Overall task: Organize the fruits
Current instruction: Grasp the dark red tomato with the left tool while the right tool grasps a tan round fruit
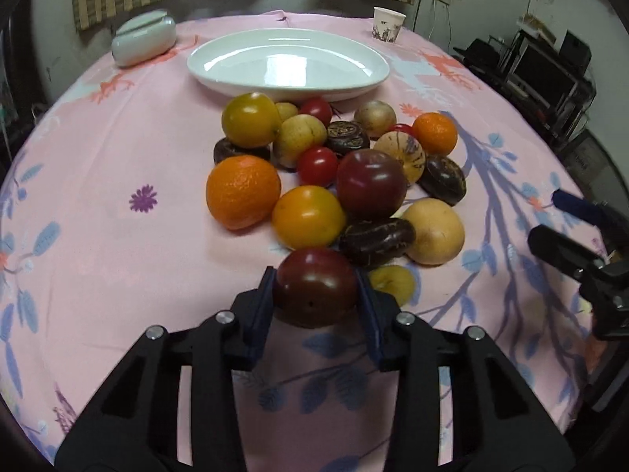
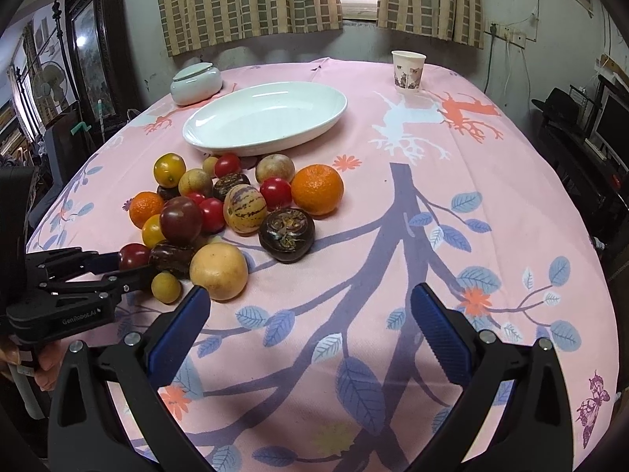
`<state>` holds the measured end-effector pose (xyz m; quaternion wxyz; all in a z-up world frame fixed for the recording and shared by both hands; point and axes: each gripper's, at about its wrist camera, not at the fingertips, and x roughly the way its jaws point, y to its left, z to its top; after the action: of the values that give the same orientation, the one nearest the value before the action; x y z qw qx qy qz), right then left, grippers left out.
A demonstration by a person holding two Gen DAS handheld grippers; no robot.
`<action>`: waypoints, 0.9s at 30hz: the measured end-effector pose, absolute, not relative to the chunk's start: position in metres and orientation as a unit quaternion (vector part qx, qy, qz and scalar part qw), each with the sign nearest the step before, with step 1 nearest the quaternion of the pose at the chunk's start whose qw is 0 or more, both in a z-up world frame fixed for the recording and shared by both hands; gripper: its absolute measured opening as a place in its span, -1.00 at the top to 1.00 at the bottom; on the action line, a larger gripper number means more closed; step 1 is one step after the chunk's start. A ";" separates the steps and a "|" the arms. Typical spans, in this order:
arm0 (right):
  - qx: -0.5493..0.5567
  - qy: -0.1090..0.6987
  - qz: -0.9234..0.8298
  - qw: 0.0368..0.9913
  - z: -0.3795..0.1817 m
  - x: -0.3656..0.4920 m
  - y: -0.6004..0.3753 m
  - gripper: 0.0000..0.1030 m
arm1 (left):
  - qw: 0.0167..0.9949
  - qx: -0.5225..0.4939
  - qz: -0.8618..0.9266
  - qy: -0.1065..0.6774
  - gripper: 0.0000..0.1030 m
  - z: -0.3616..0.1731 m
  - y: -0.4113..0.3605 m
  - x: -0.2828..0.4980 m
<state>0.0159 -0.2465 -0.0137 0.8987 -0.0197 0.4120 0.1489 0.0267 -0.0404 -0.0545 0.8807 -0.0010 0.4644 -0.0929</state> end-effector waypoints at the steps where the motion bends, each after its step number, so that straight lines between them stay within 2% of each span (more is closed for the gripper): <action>1: -0.022 0.412 0.151 0.898 -0.014 0.015 -0.245 -0.97 | 0.883 0.004 -0.093 0.460 0.22 -0.055 -0.042 0.026; 6: -0.051 0.425 0.210 0.879 -0.018 0.014 -0.225 -0.97 | 0.884 -0.016 -0.093 0.458 0.23 -0.054 -0.032 0.023; 8: -0.084 0.439 0.214 0.869 -0.024 0.016 -0.211 -0.70 | 0.887 -0.011 -0.086 0.453 0.23 -0.052 -0.027 0.020; 9: -0.090 0.444 0.216 0.865 -0.026 0.019 -0.207 -0.46 | 0.888 -0.011 -0.087 0.452 0.23 -0.051 -0.024 0.019; 10: -0.090 0.451 0.221 0.860 -0.029 0.022 -0.204 -0.40 | 0.887 -0.015 -0.087 0.453 0.23 -0.052 -0.020 0.018; 18: -0.104 0.480 0.236 0.838 -0.043 0.045 -0.178 -0.38 | 0.884 -0.050 -0.107 0.451 0.23 -0.059 -0.006 0.015; 20: -0.105 0.480 0.241 0.837 -0.045 0.049 -0.173 -0.29 | 0.883 -0.064 -0.112 0.452 0.22 -0.060 -0.002 0.015; 22: -0.115 0.483 0.244 0.833 -0.049 0.052 -0.166 0.00 | 0.882 -0.069 -0.113 0.452 0.22 -0.060 -0.002 0.015; 23: -0.117 0.484 0.249 0.831 -0.051 0.054 -0.164 0.08 | 0.882 -0.068 -0.113 0.452 0.22 -0.060 -0.002 0.015; 27: -0.100 0.475 0.252 0.837 -0.051 0.055 -0.166 0.12 | 0.882 -0.070 -0.112 0.451 0.23 -0.059 -0.003 0.014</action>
<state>0.0552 -0.1662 -0.0513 0.8371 -0.1000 0.4753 0.2517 0.0140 -0.0031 -0.0589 0.8824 -0.0699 0.4515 -0.1122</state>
